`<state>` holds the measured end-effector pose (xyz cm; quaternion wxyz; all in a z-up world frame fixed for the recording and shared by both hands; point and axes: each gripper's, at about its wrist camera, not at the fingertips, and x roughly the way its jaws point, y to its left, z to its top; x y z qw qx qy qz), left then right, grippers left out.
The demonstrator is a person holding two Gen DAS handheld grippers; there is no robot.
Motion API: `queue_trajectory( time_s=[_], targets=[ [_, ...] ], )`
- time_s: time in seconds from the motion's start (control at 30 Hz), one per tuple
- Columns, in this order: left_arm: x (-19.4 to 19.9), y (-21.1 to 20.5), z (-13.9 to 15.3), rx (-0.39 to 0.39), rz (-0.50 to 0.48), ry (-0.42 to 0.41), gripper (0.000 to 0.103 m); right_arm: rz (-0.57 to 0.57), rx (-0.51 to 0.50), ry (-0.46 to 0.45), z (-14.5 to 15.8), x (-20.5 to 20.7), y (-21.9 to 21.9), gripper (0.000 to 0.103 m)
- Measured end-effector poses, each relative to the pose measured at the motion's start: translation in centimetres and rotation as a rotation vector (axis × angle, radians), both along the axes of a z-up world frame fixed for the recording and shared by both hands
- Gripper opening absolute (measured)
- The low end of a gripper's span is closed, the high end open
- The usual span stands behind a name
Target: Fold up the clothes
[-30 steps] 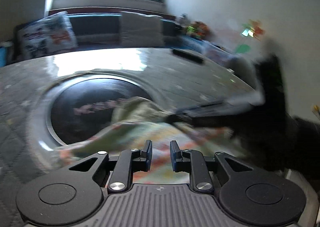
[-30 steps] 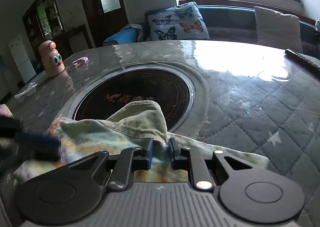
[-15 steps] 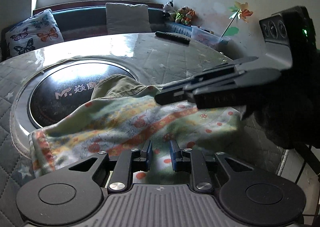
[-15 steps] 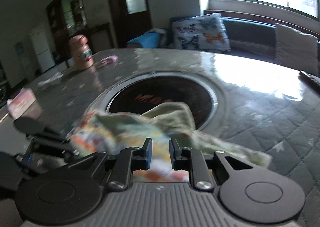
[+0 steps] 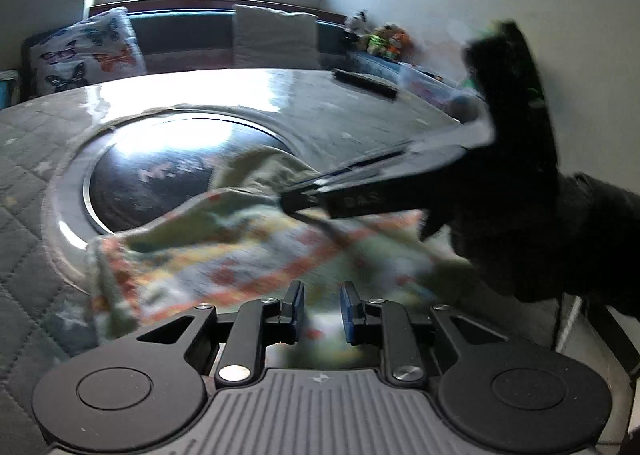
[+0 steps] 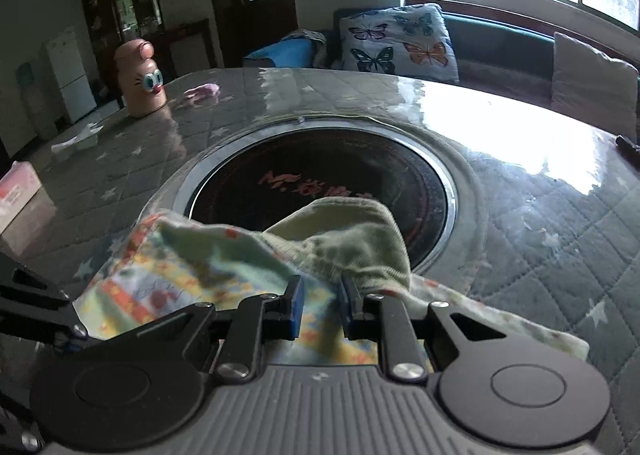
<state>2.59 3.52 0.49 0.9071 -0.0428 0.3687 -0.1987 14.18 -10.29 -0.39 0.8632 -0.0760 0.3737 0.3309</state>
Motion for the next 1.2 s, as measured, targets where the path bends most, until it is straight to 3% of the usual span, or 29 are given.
queue_trajectory(
  time_s=[0.3, 0.57, 0.83, 1.03, 1.2],
  targets=[
    [5.8, 2.3, 0.9, -0.074, 0.172, 0.058, 0.020, 0.013, 0.032, -0.035, 1.3, -2.1, -1.4, 0.018],
    [8.5, 1.7, -0.4, -0.036, 0.191, 0.093, 0.020, 0.108, -0.021, -0.101, 1.2, -6.4, -1.5, 0.018],
    [4.4, 0.8, 0.6, 0.016, 0.149, 0.001, 0.020, 0.141, -0.047, -0.167, 0.7, -11.2, -2.3, 0.018],
    [-1.0, 0.2, 0.4, 0.047, 0.080, -0.069, 0.020, 0.126, -0.021, -0.158, 0.4, -13.0, -3.0, 0.019],
    [-3.6, 0.6, -0.5, 0.060, 0.095, -0.084, 0.021, 0.071, 0.047, -0.153, 0.8, -13.1, -4.2, 0.019]
  ],
)
